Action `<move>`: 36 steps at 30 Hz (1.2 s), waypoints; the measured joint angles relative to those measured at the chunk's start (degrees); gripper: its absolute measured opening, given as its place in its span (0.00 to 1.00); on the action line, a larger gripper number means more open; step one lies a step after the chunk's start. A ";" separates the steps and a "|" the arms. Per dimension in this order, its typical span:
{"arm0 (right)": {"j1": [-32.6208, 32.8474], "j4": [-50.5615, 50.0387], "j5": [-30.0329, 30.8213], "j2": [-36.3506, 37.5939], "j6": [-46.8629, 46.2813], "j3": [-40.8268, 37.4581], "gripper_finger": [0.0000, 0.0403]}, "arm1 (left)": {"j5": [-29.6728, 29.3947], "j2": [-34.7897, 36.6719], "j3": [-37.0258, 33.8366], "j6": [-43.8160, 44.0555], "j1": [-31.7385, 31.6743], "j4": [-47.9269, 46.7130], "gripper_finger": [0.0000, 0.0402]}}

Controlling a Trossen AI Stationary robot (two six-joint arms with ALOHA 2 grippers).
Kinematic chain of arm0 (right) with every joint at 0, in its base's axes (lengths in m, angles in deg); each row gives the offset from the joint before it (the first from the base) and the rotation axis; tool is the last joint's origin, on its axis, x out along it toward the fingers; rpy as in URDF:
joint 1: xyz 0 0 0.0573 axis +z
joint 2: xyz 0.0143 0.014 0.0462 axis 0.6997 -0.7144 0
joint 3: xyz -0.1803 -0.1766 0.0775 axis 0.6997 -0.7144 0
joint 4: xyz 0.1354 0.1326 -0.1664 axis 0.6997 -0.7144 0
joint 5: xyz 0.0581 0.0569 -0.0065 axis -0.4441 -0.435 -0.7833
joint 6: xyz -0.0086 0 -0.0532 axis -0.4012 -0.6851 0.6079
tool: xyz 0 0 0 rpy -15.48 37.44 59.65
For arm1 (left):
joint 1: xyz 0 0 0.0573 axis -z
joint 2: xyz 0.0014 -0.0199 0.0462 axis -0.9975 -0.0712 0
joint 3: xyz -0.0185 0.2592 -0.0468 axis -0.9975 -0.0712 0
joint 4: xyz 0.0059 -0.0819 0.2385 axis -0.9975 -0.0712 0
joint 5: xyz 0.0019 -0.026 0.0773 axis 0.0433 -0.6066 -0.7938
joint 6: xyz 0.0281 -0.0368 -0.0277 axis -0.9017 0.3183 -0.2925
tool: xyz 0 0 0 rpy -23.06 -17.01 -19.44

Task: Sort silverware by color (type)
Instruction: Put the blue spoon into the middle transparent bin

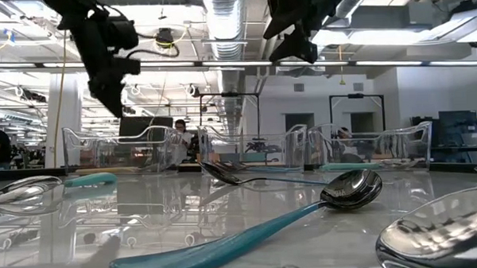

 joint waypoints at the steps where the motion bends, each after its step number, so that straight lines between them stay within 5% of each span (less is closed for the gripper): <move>1: 0.44 0.00 0.00 0.00 0.00 0.00 0.62 | 3.60 0.53 0.01 2.69 1.25 -0.06 0.58; 4: 2.18 0.00 -0.02 -0.02 -0.05 0.00 0.62 | 13.76 1.60 -0.46 8.64 7.07 0.63 0.57; 7: 4.15 0.02 0.00 -0.02 -0.15 0.00 0.62 | 17.39 1.62 -1.94 12.42 15.50 1.16 0.55; 15: 9.82 0.95 0.48 -0.02 4.58 -0.93 0.62 | 17.18 1.35 -8.00 10.39 41.65 4.14 0.51; 20: 13.34 0.02 8.46 -0.04 6.88 -2.96 0.62 | 10.38 1.35 -11.22 4.16 53.38 7.39 0.50; 26: 16.73 7.66 18.42 -0.07 10.40 -10.58 0.62 | 2.66 1.35 -11.97 8.36 57.31 11.25 0.50; 36: 20.08 33.14 20.74 -9.13 10.23 -22.01 0.59 | 2.35 1.35 -11.97 12.52 57.27 9.78 0.50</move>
